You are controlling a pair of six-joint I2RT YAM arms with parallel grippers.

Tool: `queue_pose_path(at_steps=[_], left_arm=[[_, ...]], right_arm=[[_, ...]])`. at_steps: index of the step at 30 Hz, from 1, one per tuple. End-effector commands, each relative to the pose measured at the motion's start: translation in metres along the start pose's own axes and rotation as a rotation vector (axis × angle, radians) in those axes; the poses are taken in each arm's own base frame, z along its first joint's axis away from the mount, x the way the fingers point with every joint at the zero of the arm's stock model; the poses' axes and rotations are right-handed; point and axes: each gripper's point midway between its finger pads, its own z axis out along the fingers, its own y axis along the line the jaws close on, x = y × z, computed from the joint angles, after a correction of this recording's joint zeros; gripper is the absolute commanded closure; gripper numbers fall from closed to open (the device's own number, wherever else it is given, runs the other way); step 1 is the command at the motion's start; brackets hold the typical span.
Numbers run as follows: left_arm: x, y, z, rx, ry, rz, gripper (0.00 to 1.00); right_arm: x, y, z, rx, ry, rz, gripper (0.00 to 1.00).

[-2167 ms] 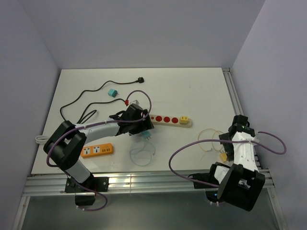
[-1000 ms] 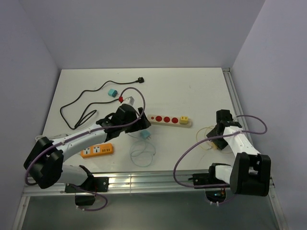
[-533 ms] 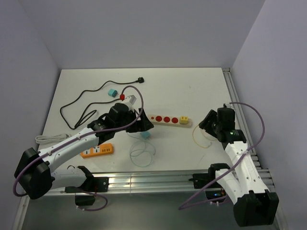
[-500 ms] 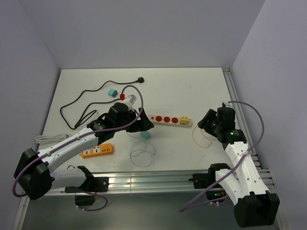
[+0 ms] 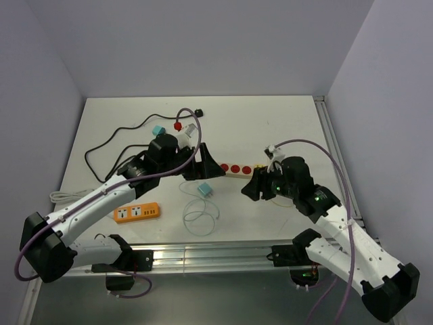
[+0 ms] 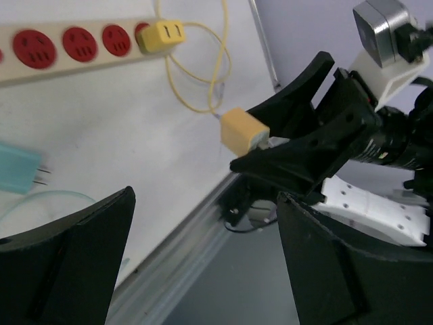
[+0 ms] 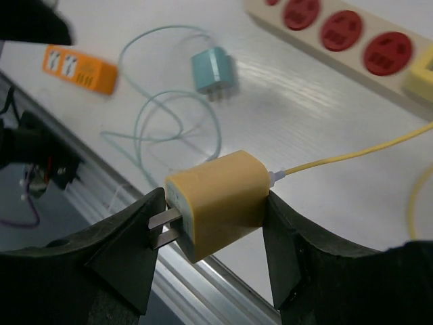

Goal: Insert the plug

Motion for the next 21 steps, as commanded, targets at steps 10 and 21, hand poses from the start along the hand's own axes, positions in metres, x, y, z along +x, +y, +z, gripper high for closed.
queue_pose_path(at_steps=[10, 21], left_arm=[[0.031, -0.04, 0.008, 0.31, 0.21, -0.395, 0.08], [0.033, -0.062, 0.003, 0.428, 0.285, -0.627, 0.06]], right_arm=[[-0.033, 0.098, -0.028, -0.318, -0.275, -0.265, 1.0], [-0.034, 0.117, -0.023, -0.369, -0.386, -0.303, 1.0]])
